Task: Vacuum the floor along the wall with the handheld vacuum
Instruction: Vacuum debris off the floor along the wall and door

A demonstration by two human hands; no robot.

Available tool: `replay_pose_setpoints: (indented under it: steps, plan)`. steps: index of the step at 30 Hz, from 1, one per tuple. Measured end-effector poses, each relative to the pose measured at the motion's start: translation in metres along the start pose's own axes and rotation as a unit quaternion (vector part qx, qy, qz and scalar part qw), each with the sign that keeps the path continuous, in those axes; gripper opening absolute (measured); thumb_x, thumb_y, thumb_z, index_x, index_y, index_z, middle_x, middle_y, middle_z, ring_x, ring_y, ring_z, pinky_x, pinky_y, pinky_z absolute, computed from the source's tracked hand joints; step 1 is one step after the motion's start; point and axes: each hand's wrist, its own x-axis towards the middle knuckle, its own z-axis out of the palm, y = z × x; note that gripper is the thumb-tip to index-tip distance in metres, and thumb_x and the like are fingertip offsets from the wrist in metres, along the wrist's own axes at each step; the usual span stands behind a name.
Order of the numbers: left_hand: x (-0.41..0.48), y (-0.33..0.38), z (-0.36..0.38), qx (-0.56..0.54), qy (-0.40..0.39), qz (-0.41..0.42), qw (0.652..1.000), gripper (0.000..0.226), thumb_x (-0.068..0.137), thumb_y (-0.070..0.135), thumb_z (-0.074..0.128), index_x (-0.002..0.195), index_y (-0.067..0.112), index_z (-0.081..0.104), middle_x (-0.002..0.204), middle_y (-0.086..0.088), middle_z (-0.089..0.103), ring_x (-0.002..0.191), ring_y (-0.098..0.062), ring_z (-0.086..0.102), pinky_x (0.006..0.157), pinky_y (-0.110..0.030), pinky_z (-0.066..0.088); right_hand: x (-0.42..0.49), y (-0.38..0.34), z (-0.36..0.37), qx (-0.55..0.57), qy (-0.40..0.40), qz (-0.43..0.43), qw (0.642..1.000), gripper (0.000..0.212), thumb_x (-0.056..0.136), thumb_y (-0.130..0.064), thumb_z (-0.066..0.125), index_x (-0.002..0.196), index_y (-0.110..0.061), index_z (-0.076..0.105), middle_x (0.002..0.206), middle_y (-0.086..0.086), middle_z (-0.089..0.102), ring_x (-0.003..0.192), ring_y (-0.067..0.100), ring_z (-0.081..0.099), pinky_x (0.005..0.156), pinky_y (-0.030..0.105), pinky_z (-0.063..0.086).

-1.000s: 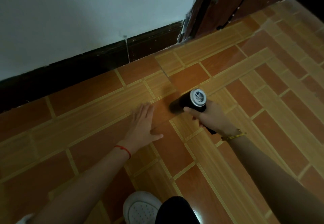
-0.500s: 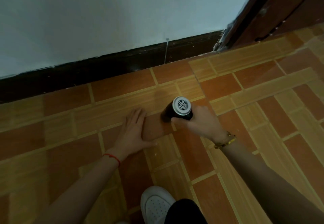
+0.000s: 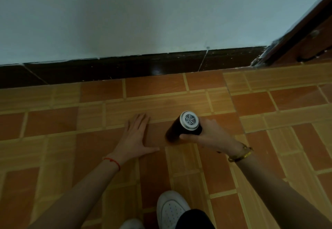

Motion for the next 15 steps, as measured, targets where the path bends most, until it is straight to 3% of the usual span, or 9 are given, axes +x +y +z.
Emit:
replay_pose_setpoints:
  steps: [2, 5, 9, 15]
  plan:
    - [-0.005, -0.011, -0.003, 0.000, 0.009, -0.020, 1.000, 0.123, 0.069, 0.072, 0.067, 0.157, 0.018, 0.001, 0.166, -0.002, -0.002, 0.152, -0.018, -0.009, 0.121, -0.047, -0.008, 0.007, -0.008, 0.006, 0.004, -0.017, -0.017, 1.000, 0.058, 0.077, -0.053, 0.070, 0.126, -0.026, 0.056, 0.098, -0.021, 0.059, 0.090, -0.003, 0.059, 0.076, 0.015, 0.047]
    - [-0.015, -0.026, -0.008, 0.002, 0.024, -0.059, 0.998, 0.123, 0.070, 0.073, 0.066, 0.157, 0.017, -0.001, 0.166, -0.001, -0.003, 0.152, -0.018, -0.010, 0.120, -0.044, -0.009, 0.027, -0.019, 0.012, 0.003, 0.017, 0.006, 1.000, 0.064, 0.078, -0.055, 0.069, 0.131, -0.023, 0.052, 0.110, -0.009, 0.065, 0.101, 0.007, 0.060, 0.084, 0.023, 0.051]
    - [-0.035, -0.049, -0.014, 0.003, 0.054, -0.103, 0.993, 0.121, 0.070, 0.076, 0.062, 0.157, 0.016, 0.003, 0.166, -0.002, -0.001, 0.152, -0.020, -0.008, 0.120, -0.045, -0.009, 0.060, -0.041, 0.022, -0.037, 0.082, -0.002, 0.996, 0.073, 0.074, -0.066, 0.064, 0.131, -0.021, 0.052, 0.108, -0.005, 0.068, 0.097, 0.011, 0.064, 0.077, 0.033, 0.058]
    - [-0.070, -0.088, -0.021, 0.001, 0.096, -0.176, 0.980, 0.121, 0.070, 0.075, 0.063, 0.157, 0.017, 0.003, 0.166, -0.003, -0.002, 0.152, -0.021, -0.007, 0.120, -0.046, -0.008, 0.098, -0.086, 0.047, -0.021, 0.006, -0.055, 0.998, 0.058, 0.079, -0.053, 0.070, 0.126, -0.020, 0.058, 0.102, -0.007, 0.068, 0.093, 0.006, 0.062, 0.069, 0.012, 0.045]
